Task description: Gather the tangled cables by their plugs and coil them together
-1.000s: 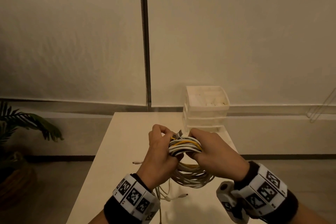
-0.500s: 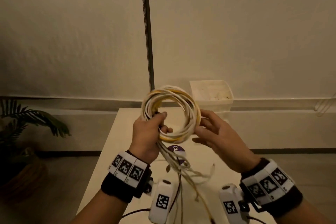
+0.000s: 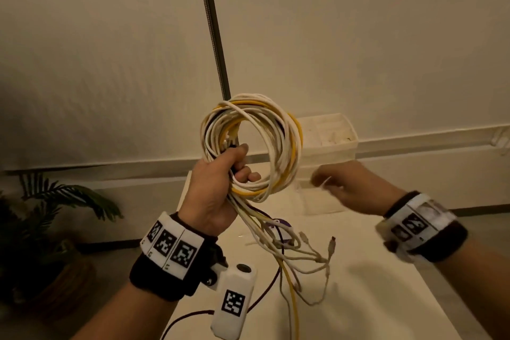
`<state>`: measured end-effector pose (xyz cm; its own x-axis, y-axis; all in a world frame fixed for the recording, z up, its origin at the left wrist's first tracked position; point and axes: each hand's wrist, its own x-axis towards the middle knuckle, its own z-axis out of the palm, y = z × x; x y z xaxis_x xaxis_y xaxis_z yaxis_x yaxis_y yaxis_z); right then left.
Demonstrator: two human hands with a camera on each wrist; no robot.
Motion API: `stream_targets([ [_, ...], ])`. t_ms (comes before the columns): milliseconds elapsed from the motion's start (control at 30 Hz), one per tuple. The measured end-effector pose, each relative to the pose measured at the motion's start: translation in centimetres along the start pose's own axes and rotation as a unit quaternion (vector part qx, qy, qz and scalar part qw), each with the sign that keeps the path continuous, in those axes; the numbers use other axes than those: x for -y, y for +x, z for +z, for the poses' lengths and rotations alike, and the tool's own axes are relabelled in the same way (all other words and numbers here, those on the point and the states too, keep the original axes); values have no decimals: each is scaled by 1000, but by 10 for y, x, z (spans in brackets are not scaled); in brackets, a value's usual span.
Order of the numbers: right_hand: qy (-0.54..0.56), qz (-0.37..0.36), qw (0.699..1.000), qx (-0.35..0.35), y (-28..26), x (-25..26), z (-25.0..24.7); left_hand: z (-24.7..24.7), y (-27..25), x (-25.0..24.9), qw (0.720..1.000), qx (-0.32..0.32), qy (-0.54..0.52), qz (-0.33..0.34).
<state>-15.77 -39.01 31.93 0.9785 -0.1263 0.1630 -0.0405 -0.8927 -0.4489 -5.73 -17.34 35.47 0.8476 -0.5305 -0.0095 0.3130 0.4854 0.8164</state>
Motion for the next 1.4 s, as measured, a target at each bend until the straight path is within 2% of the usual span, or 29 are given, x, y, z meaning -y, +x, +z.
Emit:
stream_targets([
  [33,-19,16,997,-67,-6,1,-14,-1,1,-3,999,-21,11,36],
  [67,6,15,989,-147,-16,8,-27,-1,4,-5,995,-49,24,82],
  [100,86,-1,974,-208,-30,22,-35,0,5,-6,989,-78,32,124],
  [133,194,-26,956,-220,-44,41,-37,1,7,-4,983,-106,31,147],
  [167,302,-53,936,-173,-56,62,-30,2,9,-2,980,-132,17,150],
  [200,400,-75,910,-77,-64,84,-15,3,11,2,978,-153,-1,141],
  [233,457,-84,885,25,-65,102,5,4,13,5,977,-168,-16,134],
  [267,481,-69,870,79,-64,114,25,5,12,9,975,-181,-25,130],
  [333,529,10,846,65,-51,121,54,5,12,15,973,-190,-34,128],
  [400,588,73,804,43,-40,112,70,1,10,18,972,-192,-55,125],
  [500,614,109,775,105,-37,105,99,-1,7,22,970,-202,-60,124],
  [533,648,111,742,128,-35,105,106,-1,6,24,969,-209,-51,122],
  [600,749,91,643,134,-28,107,115,0,1,31,969,-220,-39,106],
  [667,835,81,537,87,-23,108,113,-2,-3,39,973,-212,-40,85],
  [700,864,81,494,58,-21,108,112,-4,-5,43,973,-213,-38,82],
  [767,897,94,431,1,-22,105,110,-11,-8,51,969,-228,-32,93],
  [867,916,138,366,-93,-22,89,102,-23,-11,60,960,-252,-5,122],
  [900,910,150,365,-127,-20,83,96,-26,-12,63,957,-261,8,126],
  [933,897,157,384,-150,-17,77,89,-30,-13,66,955,-269,19,126],
  [967,879,156,421,-160,-14,73,81,-32,-13,68,954,-273,28,123],
  [1100,768,116,613,-148,-6,74,66,-35,-13,77,961,-253,44,107],
  [1133,745,115,641,-143,-7,74,65,-35,-14,79,963,-243,49,106],
  [1167,737,111,653,-135,-8,74,62,-35,-15,81,965,-233,56,105],
  [1233,740,105,655,-111,-8,69,58,-32,-18,84,967,-217,78,106],
  [1267,727,111,669,-106,-8,67,57,-31,-19,85,967,-213,91,106],
  [1367,636,123,753,-112,-9,64,58,-30,-22,88,967,-192,134,102],
  [1400,614,132,769,-116,-9,63,58,-30,-22,89,966,-183,149,101],
])
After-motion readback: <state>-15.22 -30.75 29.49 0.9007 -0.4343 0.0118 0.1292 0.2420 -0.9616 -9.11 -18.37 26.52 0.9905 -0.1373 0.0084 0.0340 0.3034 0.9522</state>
